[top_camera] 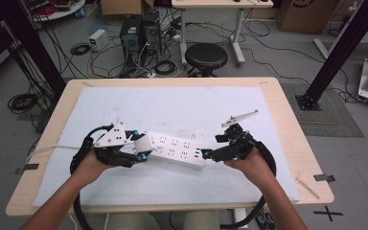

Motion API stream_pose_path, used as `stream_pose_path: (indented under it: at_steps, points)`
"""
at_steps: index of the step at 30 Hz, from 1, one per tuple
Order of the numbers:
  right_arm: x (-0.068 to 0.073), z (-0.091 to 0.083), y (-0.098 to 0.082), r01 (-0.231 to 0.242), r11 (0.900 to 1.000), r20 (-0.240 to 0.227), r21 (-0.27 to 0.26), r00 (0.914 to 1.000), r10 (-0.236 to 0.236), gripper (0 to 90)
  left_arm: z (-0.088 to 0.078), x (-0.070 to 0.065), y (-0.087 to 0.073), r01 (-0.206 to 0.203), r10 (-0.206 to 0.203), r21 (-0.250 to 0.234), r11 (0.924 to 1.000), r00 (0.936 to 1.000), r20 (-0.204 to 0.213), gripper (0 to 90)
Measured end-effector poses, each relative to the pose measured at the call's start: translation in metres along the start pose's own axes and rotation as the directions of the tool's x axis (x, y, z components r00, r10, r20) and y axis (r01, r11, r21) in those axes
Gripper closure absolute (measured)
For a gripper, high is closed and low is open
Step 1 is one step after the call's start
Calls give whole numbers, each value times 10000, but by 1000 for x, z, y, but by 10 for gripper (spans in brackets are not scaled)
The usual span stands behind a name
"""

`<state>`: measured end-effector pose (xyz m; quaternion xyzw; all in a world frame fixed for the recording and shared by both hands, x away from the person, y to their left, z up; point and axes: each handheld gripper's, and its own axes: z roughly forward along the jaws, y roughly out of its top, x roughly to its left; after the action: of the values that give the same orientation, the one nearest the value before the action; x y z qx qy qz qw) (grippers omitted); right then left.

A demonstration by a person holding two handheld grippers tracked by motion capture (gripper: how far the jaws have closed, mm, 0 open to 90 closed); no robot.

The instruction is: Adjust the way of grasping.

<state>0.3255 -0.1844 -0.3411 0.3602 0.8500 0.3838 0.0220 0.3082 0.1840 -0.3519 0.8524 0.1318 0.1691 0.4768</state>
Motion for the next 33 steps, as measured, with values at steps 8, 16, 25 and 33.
stream_pose_path:
  at_steps: [8,16,25,33]
  points:
    - [8,9,10,-54,9997,-721,247,9974,72,161,6,-7,5,-308,306,93,9995,9993,198,425]
    - [7,13,16,-574,9978,-1311,335,9895,613,163,13,-11,6,-638,631,180,9978,9972,393,425]
    - [7,20,22,-1136,9928,-2035,388,9718,1191,163,21,-16,10,-948,937,169,9954,9940,562,425]
    - [10,29,28,-1511,9865,-2557,627,9531,1622,163,27,-19,13,-1129,1115,206,9934,9918,621,425]
